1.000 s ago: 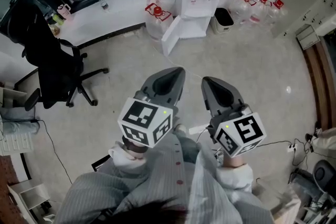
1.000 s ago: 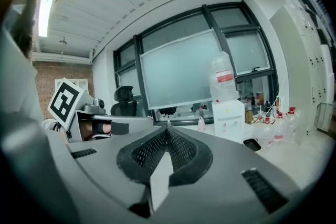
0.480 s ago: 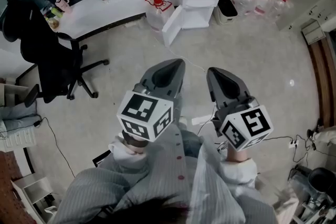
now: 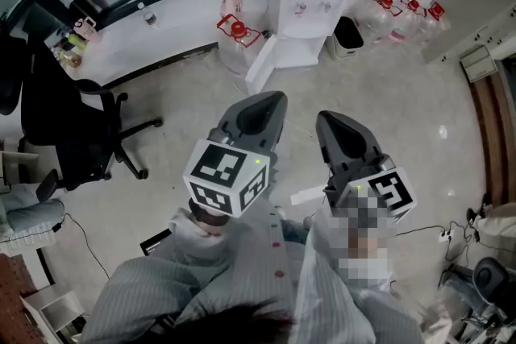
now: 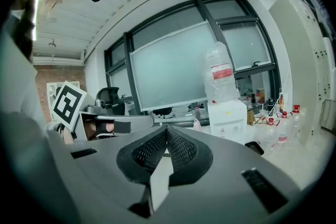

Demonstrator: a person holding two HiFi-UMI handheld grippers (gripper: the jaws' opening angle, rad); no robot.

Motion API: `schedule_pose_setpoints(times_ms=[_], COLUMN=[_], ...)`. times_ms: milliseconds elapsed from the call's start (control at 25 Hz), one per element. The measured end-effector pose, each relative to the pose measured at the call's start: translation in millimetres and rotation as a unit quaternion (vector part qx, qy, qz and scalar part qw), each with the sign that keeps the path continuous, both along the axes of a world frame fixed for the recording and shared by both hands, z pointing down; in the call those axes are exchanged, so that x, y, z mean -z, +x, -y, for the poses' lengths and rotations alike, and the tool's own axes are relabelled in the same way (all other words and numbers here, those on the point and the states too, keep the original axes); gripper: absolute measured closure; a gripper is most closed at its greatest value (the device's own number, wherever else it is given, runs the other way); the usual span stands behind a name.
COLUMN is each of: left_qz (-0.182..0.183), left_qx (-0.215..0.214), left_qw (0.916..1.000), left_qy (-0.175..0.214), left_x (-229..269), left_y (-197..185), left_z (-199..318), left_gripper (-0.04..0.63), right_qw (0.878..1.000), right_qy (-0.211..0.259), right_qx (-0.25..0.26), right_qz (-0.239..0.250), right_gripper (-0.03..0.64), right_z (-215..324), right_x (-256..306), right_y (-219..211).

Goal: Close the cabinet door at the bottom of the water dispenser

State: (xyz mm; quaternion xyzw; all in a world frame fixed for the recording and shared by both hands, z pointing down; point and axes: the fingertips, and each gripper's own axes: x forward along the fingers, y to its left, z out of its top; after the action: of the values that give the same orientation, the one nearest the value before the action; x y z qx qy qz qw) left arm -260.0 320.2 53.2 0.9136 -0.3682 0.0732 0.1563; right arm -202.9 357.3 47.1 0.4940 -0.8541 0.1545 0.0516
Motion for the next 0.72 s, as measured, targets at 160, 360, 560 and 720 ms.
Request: schedule_pose_setpoints(times_ms=[160,360,560,720], left_qz=[0.001,0.002,0.007,0.015], left_qx=[-0.006,-0.019,-0.027,-0.022], left_qw=[1.0000,0.9998,0.9996,0.9994], left_qy=[0.004,0.002,-0.011,-0.023], left_x=[2.4,-2.4,-15.5,-28.7], left_y=[-1.1,-1.7,6.4,19.5], left_z=[49.3,90.5,117.2,136.4], left_gripper=[0.586,0.584,0.584,0.584], right_qw=[1.000,0.999,0.999,0.999], right_qy=[0.001,0.000,-0.011,-0.024], right_qx=[-0.014,-0.039,-0.050,-0.043], right_qz=[0.000,0.008,0.008,0.014], right_gripper=[0.603,0.603,0.603,0.603], right_z=[44.2,82.2,108.0,130.4], right_x=[2.7,-1.2,-12.1,-24.4], right_y=[2.8,6.4,16.7,31.2])
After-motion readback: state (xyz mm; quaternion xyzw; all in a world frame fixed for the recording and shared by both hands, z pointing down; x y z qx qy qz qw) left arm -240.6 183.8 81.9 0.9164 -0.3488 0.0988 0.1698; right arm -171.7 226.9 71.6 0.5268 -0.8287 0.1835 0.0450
